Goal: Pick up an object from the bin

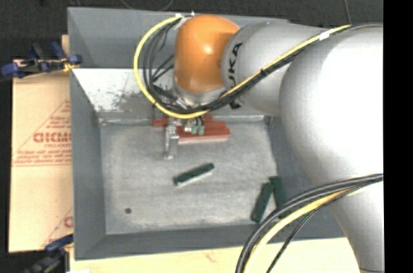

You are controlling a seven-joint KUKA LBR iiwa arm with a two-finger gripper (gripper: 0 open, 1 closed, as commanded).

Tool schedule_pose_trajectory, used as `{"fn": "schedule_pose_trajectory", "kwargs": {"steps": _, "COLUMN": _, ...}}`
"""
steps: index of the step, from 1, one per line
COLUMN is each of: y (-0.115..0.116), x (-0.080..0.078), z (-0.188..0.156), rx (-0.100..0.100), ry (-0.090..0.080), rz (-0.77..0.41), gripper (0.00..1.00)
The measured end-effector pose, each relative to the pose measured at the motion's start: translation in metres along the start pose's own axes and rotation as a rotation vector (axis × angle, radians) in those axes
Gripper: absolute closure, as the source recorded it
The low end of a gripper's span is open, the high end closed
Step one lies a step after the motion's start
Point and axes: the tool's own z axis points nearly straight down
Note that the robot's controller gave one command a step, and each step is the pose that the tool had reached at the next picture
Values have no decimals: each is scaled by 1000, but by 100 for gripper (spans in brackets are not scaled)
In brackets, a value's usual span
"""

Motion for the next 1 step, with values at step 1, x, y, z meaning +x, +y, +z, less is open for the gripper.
{"fn": "schedule_pose_trajectory", "kwargs": {"steps": 1, "y": -76, "x": 13, "z": 18, "rx": -2, "ry": -7, "rz": -142, "gripper": 0}}
